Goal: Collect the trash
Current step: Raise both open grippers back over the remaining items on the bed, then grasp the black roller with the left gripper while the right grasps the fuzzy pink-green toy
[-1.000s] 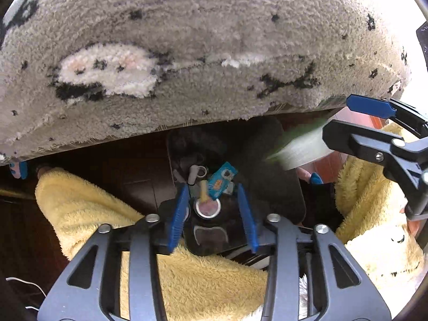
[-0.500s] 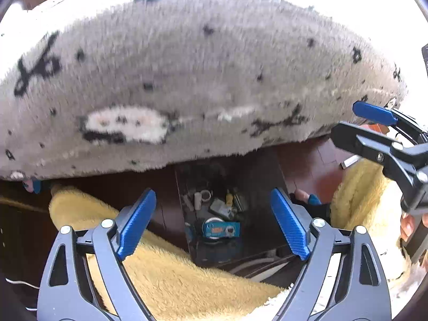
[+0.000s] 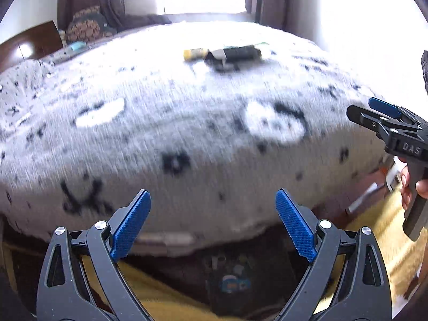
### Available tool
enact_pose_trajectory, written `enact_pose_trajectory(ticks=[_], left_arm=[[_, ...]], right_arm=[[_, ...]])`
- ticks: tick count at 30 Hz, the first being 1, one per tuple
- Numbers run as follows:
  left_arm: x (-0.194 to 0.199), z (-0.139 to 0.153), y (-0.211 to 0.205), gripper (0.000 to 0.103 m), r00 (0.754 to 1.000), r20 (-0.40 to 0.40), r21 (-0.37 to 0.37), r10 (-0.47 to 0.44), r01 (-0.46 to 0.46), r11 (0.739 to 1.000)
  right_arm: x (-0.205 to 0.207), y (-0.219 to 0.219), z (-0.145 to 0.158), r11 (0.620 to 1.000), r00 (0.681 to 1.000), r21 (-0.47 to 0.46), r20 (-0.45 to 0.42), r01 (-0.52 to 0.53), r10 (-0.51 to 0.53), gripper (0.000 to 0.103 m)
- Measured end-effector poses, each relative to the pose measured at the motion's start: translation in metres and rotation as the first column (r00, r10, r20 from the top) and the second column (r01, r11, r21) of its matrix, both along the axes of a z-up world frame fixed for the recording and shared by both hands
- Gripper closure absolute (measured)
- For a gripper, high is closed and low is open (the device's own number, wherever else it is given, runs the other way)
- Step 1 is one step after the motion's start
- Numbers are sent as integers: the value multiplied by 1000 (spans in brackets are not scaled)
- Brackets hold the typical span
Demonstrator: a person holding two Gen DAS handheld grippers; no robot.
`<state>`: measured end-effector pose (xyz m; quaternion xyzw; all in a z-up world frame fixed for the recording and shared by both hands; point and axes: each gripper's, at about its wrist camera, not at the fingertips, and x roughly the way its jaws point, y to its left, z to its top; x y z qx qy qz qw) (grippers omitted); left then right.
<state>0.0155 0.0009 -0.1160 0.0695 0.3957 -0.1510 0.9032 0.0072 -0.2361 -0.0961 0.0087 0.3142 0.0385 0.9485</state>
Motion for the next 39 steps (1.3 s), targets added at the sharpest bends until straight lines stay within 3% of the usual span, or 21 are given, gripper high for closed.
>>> enact_pose_trajectory(ticks=[7, 14, 25, 35, 38, 39], left_arm=[[54, 14, -2, 14, 999, 42, 8, 16, -17, 1000], [115, 16, -9, 14, 999, 41, -7, 30, -29, 1000], [208, 18, -54, 16, 998, 51, -14, -47, 48, 999], [262, 7, -113, 19, 982, 69, 110, -175, 167, 980], [275, -1, -118, 35, 979, 44, 114, -198, 192, 975], [278, -5, -119, 51, 976, 20, 105, -216, 213, 971]], right_arm=[[54, -30, 16, 998, 999, 17, 6, 52, -52, 5], [119, -28, 19, 997, 998, 32, -13, 63, -63, 5], [199, -38, 12, 993, 991, 27, -76, 116, -113, 5], [239, -66, 11, 984, 982, 52, -99, 168, -162, 5], [245, -70, 10, 984, 981, 55, -103, 171, -164, 5], [247, -72, 9, 984, 981, 58, -105, 171, -165, 5]])
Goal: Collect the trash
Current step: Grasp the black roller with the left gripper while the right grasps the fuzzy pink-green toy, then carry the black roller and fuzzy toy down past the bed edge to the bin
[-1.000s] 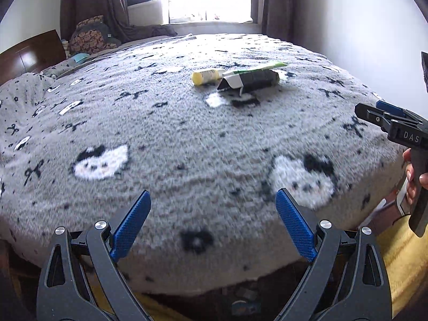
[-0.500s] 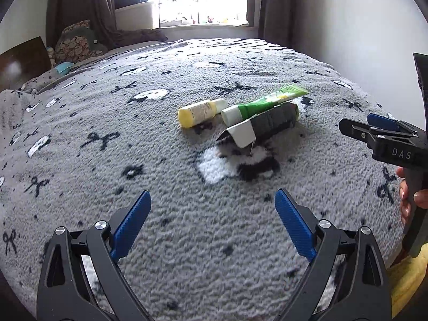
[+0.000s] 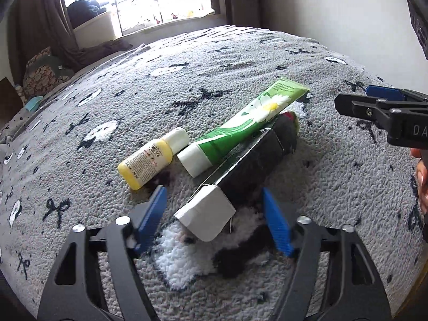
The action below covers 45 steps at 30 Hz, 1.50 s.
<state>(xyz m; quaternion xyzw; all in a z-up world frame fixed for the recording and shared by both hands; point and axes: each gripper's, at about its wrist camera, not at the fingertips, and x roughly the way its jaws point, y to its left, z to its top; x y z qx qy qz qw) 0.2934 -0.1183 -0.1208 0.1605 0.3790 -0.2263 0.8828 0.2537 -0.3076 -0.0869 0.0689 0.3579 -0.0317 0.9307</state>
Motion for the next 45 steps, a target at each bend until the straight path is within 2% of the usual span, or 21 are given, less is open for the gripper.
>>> enact_pose_trajectory(ticks=[2, 4, 11, 20, 23, 25, 27, 29, 30, 31, 39, 45], left_arm=[[0, -2, 1, 57, 1000, -10, -5, -11, 11, 1000], [-6, 2, 5, 78, 1000, -3, -23, -25, 25, 999], [-13, 18, 38, 84, 999, 30, -115, 43, -39, 993], [-29, 31, 81, 86, 989, 62, -151, 135, -125, 981], [-30, 37, 97, 86, 983, 70, -163, 171, -157, 974], [-31, 41, 105, 86, 979, 78, -166, 190, -175, 970], [-32, 43, 111, 86, 976, 82, -167, 203, -188, 968], [-34, 44, 114, 86, 974, 83, -169, 213, -196, 966], [-35, 45, 116, 86, 973, 85, -170, 216, -199, 965], [-37, 45, 117, 86, 972, 86, -170, 219, -202, 964], [-62, 50, 125, 86, 964, 83, -182, 251, -233, 955], [-88, 55, 126, 86, 966, 78, -199, 246, -227, 953]], right_arm=[[3, -2, -2, 1000, 1000, 7, -4, 1, -1, 5], [5, -1, -3, 1000, 1000, 7, -7, -3, 3, 5], [9, 14, -13, 999, 999, 9, -25, -35, 35, 5], [36, 55, -25, 989, 988, -46, -62, -142, 140, 8], [52, 62, -31, 985, 983, -50, -88, -165, 160, 17], [60, 65, -37, 983, 979, -44, -111, -179, 174, 36], [65, 68, -41, 979, 972, -24, -125, -203, 198, 49], [62, 70, -39, 977, 972, -30, -111, -211, 207, 51], [59, 71, -37, 976, 972, -33, -100, -216, 211, 58], [57, 71, -35, 975, 972, -36, -92, -218, 214, 74], [12, 72, -4, 973, 977, -88, -5, -213, 213, 74], [-52, 70, 32, 977, 975, -89, 92, -192, 200, 74]])
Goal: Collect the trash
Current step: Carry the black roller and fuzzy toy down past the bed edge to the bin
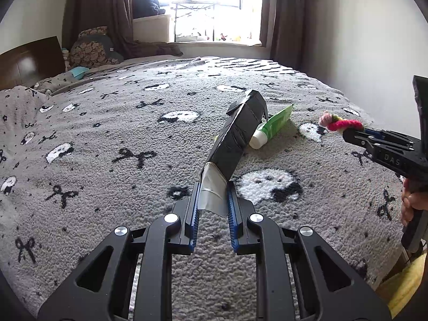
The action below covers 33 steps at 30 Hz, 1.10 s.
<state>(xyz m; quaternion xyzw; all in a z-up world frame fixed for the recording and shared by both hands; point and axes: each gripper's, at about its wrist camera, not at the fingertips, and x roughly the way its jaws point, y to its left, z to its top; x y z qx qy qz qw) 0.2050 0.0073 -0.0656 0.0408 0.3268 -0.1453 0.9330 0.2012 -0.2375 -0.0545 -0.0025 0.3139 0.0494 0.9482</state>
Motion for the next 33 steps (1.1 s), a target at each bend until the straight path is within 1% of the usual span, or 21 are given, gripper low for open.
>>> enact_pose_trajectory(ticks=[3, 10, 14, 18, 23, 28, 33], left_arm=[[-18, 4, -1, 86, 1000, 5, -4, -11, 11, 1000], [-77, 16, -1, 85, 999, 35, -4, -30, 30, 1000], [-112, 22, -1, 85, 997, 60, 4, -41, 41, 999], [-148, 22, -2, 85, 996, 75, 0, -54, 54, 999], [-192, 10, 0, 85, 996, 64, -1, -61, 61, 998], [-228, -10, 3, 85, 997, 16, 4, -71, 71, 997], [-256, -28, 12, 85, 999, -20, 18, -48, 48, 999]], right_arm=[[-33, 1, 14, 1000, 999, -9, 40, -7, 7, 74], [-117, -5, 39, 1000, 990, -11, 137, -6, 8, 74], [-161, 2, 43, 999, 983, -16, 179, -33, 35, 74], [-193, 9, 38, 997, 979, 10, 192, -75, 72, 74], [-221, 27, 15, 991, 980, 23, 156, -132, 127, 74], [-243, 49, -14, 978, 977, 49, 72, -202, 199, 74], [-264, 59, -33, 973, 975, 60, 26, -221, 220, 74]])
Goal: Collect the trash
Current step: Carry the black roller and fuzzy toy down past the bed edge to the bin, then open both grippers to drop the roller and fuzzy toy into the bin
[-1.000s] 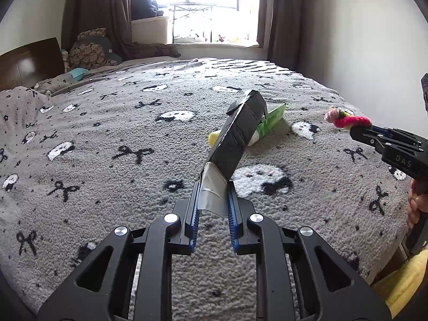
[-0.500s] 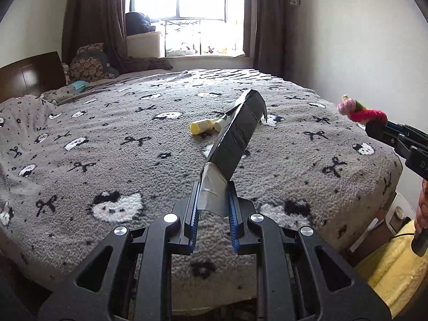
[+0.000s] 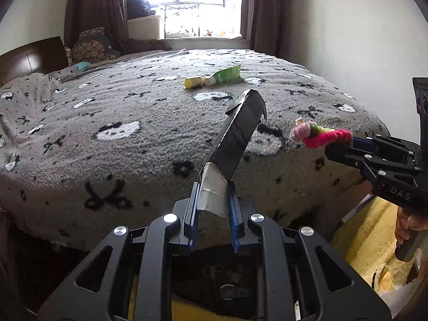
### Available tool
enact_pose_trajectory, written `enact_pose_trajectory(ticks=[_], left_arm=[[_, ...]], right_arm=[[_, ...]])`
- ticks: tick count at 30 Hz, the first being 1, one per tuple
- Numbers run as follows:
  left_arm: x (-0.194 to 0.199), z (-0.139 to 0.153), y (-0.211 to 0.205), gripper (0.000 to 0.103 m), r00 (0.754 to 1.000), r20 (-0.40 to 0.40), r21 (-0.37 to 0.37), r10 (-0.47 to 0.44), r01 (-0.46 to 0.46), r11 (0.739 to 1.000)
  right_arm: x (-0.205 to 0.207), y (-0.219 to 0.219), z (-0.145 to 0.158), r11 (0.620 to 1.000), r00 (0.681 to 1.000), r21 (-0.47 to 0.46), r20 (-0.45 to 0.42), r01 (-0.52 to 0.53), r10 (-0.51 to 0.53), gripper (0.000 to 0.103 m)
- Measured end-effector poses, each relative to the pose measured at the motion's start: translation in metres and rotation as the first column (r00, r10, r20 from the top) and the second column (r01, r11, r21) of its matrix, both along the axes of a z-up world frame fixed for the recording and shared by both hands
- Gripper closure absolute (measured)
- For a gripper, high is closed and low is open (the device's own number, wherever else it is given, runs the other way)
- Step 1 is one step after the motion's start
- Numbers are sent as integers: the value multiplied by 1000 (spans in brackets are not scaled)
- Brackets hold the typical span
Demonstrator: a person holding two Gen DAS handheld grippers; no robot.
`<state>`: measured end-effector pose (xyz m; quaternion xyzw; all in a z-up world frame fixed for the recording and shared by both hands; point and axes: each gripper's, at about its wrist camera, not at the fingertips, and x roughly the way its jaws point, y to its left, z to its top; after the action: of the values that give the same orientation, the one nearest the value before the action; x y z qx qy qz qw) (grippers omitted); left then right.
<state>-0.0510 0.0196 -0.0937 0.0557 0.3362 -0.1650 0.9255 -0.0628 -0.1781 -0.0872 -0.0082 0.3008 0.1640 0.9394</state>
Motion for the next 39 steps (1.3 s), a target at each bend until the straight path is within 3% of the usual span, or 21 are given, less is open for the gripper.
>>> enact_pose_trajectory(ticks=[8, 13, 27, 31, 39], left_arm=[[-25, -36, 10, 85, 994, -111, 25, 10, -7, 1000], [-27, -71, 6, 85, 977, -214, 46, 11, -2, 999], [-4, -161, -2, 85, 880, -476, 57, 2, 28, 998], [8, -178, -7, 85, 853, -521, 68, -1, 43, 997], [30, -211, -17, 83, 807, -591, 103, -7, 84, 991]], right_arm=[[-16, 7, -37, 999, 991, -33, -131, -20, 16, 74], [-13, 12, -70, 999, 962, -43, -273, -26, 13, 74], [3, 17, -141, 999, 854, -27, -520, -25, 7, 74], [11, 21, -154, 999, 832, -20, -554, -34, 17, 74], [31, 30, -189, 998, 757, -33, -653, -60, 24, 72]])
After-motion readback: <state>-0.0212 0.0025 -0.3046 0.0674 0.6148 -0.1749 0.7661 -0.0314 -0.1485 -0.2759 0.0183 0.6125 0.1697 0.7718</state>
